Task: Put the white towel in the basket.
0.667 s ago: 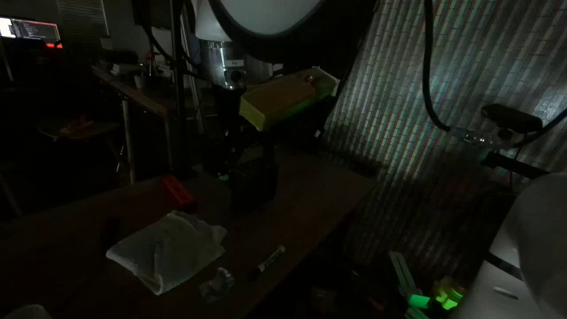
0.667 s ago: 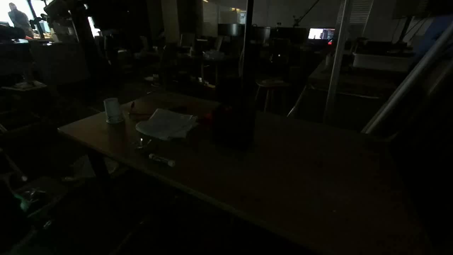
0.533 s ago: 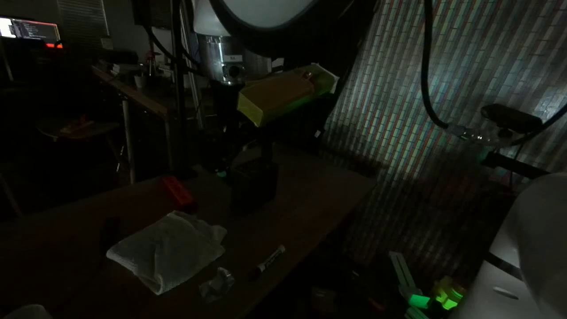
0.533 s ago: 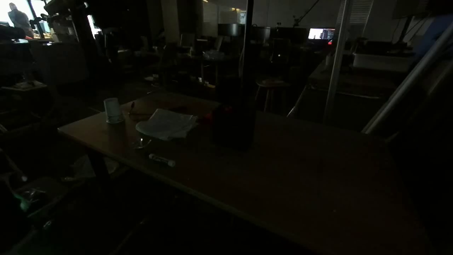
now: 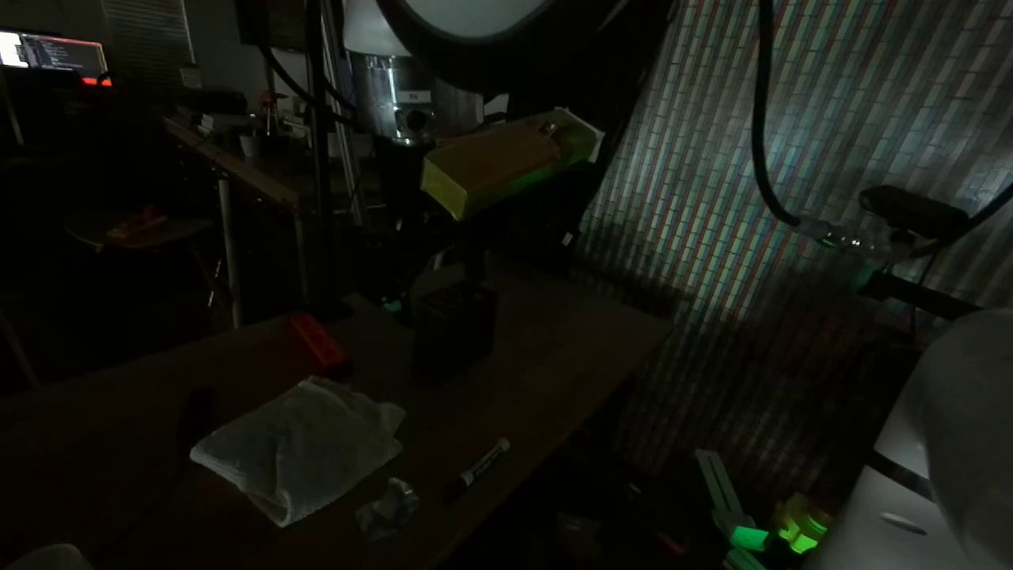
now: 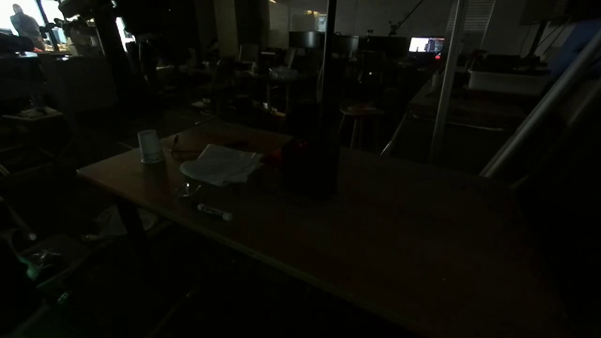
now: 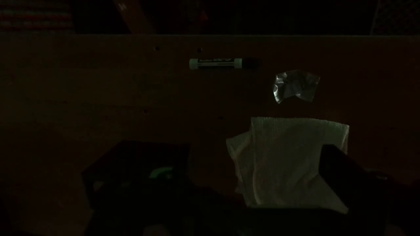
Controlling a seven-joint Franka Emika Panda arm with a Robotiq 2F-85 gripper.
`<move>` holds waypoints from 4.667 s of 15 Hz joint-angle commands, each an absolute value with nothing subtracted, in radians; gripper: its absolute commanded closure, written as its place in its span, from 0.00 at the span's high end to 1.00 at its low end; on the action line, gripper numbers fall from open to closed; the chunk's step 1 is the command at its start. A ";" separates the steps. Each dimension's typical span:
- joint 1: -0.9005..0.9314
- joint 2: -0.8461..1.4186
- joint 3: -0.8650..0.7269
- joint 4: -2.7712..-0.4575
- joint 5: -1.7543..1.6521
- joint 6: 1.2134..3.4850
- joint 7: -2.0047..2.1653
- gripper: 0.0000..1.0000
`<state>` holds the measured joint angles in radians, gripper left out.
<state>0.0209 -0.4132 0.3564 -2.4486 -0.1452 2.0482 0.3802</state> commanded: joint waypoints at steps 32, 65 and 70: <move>0.181 0.627 0.163 -1.722 -0.140 2.313 0.069 1.00; 0.227 0.449 0.067 -1.887 -0.190 2.330 0.133 0.04; 0.215 0.319 0.003 -1.975 -0.292 2.311 0.232 0.04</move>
<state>0.2049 0.4246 0.0430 -1.8900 -0.2353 2.3186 0.1679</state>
